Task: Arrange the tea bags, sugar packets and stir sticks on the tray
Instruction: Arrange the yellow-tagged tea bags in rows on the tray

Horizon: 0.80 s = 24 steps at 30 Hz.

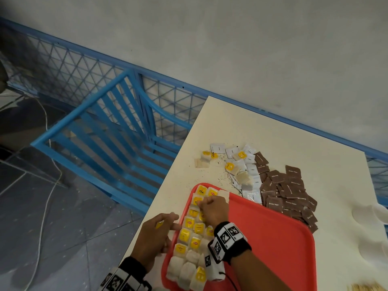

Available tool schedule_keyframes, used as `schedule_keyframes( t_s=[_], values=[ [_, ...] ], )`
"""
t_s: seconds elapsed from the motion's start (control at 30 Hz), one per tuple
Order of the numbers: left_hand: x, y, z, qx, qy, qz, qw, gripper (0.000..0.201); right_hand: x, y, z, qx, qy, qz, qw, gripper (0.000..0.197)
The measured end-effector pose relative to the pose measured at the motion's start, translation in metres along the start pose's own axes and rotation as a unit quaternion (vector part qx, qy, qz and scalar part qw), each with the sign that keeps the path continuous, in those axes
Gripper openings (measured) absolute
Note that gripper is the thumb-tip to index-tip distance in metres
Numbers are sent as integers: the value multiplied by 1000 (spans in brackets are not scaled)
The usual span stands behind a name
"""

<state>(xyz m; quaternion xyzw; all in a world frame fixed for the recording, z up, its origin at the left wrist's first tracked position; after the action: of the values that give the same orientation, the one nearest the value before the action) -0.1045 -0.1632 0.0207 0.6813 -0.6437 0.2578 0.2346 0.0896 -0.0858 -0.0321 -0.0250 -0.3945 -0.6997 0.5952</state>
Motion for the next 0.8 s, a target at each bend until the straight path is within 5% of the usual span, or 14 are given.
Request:
schedule_keyframes(
  t_s=[0.2, 0.37, 0.47, 0.63, 0.8],
  values=[
    [-1, 1, -9, 91, 34, 36, 995, 45, 8, -2, 12, 95, 85, -51, 991, 24],
    [-2, -7, -16, 178, 59, 81, 979, 62, 12, -14, 14, 186, 135, 50, 972, 23],
    [1, -17, -23, 203, 47, 114, 971, 69, 32, 8, 35, 156, 196, 42, 967, 22],
    [10, -45, -33, 145, 1, 147, 978, 72, 92, 62, 68, 8, 260, 90, 961, 19],
    [28, -89, -42, 95, -15, 178, 979, 79, 126, 91, 72, 106, 364, 115, 918, 16]
  ],
)
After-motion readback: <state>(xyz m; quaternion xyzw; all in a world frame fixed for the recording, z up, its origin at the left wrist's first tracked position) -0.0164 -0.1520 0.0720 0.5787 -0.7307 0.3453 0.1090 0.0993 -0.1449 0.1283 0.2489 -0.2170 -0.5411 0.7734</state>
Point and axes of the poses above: each hand's wrist, its own x-axis away from the middle knuckle, its own y-axis out of the back of the hand, z = x × y, the point moved 5 cm from there along -x, towards the middle knuckle, and after that the axes turned 1 degree about x, right-handed, at the moved point
